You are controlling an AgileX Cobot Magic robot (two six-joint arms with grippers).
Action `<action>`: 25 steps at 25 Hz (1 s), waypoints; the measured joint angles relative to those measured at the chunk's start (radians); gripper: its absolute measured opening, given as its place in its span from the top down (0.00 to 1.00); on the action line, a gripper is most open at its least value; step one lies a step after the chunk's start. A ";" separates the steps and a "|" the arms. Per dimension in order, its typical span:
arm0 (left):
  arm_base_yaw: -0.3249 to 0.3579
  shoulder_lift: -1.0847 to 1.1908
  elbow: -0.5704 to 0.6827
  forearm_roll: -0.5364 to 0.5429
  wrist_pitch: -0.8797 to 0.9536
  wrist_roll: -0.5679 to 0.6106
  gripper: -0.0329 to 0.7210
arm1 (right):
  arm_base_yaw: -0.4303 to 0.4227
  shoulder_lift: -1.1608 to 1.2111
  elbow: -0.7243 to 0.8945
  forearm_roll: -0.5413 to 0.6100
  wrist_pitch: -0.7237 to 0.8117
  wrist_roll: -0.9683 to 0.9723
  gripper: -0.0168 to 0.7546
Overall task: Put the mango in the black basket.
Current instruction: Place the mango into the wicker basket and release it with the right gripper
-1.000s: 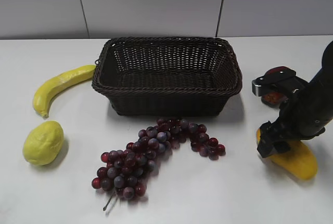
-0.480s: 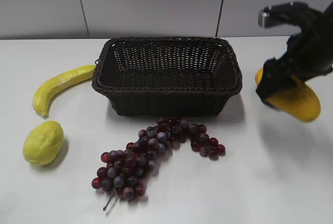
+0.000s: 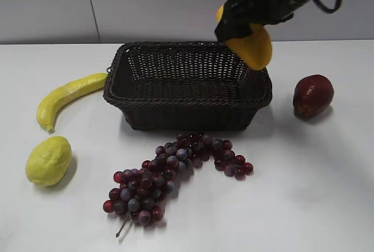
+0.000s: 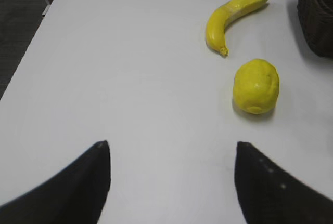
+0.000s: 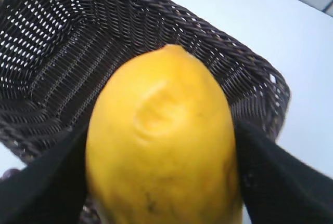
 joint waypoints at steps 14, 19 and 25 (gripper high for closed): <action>0.000 0.000 0.000 0.000 0.000 0.000 0.22 | 0.040 0.396 -0.101 -0.015 -0.201 0.000 0.19; 0.000 0.000 0.000 0.000 0.000 0.000 0.22 | 0.040 0.397 -0.126 -0.037 -0.176 0.000 0.12; 0.000 0.000 0.000 0.000 0.000 0.000 0.22 | 0.040 0.255 -0.228 -0.131 0.012 0.001 0.12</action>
